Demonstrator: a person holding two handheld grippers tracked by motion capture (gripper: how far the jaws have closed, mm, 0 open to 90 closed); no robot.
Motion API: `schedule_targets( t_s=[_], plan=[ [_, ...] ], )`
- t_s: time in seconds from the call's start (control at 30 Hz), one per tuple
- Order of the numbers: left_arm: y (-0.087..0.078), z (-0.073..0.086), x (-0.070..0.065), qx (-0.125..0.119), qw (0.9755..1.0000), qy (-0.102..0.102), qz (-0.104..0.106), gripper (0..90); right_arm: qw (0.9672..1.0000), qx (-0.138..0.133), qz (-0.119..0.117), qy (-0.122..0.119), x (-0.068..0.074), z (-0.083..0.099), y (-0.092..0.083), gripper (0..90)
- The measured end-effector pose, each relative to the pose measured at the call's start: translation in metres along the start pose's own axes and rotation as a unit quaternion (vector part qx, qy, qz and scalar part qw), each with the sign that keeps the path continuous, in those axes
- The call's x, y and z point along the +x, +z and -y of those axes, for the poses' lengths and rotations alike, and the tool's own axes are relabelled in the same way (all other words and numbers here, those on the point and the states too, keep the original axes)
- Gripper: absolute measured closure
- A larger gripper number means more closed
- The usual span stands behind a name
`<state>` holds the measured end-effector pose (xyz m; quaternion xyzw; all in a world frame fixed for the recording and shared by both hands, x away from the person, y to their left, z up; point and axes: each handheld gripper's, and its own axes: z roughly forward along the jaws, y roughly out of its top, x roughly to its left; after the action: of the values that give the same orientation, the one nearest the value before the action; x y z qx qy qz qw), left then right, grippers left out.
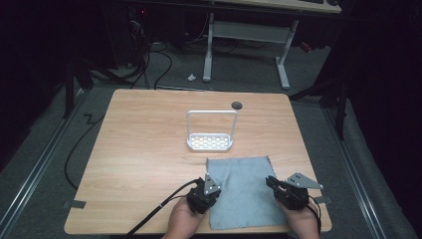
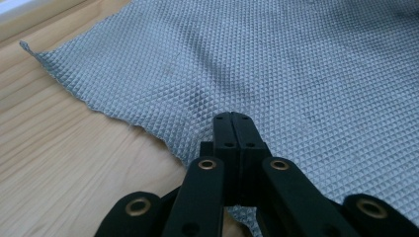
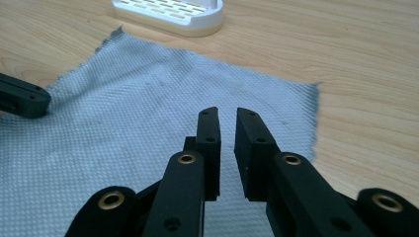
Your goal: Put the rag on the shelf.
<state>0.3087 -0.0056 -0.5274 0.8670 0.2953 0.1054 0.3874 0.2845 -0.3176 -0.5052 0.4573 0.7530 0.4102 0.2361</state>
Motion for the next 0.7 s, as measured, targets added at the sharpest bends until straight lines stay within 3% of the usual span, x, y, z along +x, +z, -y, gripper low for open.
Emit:
schedule_targets(
  t_s=[0.23, 0.4, 0.47, 0.6, 0.7],
  plan=[
    [-0.034, 0.027, 0.032, 0.012, 0.9996, 0.012, -0.021, 89.7, 0.9996, 0.013, -0.005, -0.023, 0.011, 0.0, 0.008, 85.0],
    [-0.053, 0.04, 0.051, 0.022, 0.9993, -0.004, -0.029, 88.5, 0.9986, 0.021, -0.037, -0.031, 0.028, -0.004, 0.018, 85.6],
    [-0.058, 0.041, 0.058, 0.01, 0.9993, -0.013, -0.033, 85.5, 0.9979, 0.029, -0.049, -0.029, 0.036, -0.009, 0.025, 85.2],
    [-0.054, 0.032, 0.071, -0.013, 0.9985, -0.032, -0.042, 79.0, 0.9957, 0.056, -0.041, -0.062, 0.048, -0.023, 0.045, 84.4],
    [-0.043, 0.027, 0.073, -0.005, 0.9984, -0.017, -0.053, 75.8, 0.9941, 0.084, -0.025, -0.063, 0.047, -0.024, 0.063, 84.4]
  ],
)
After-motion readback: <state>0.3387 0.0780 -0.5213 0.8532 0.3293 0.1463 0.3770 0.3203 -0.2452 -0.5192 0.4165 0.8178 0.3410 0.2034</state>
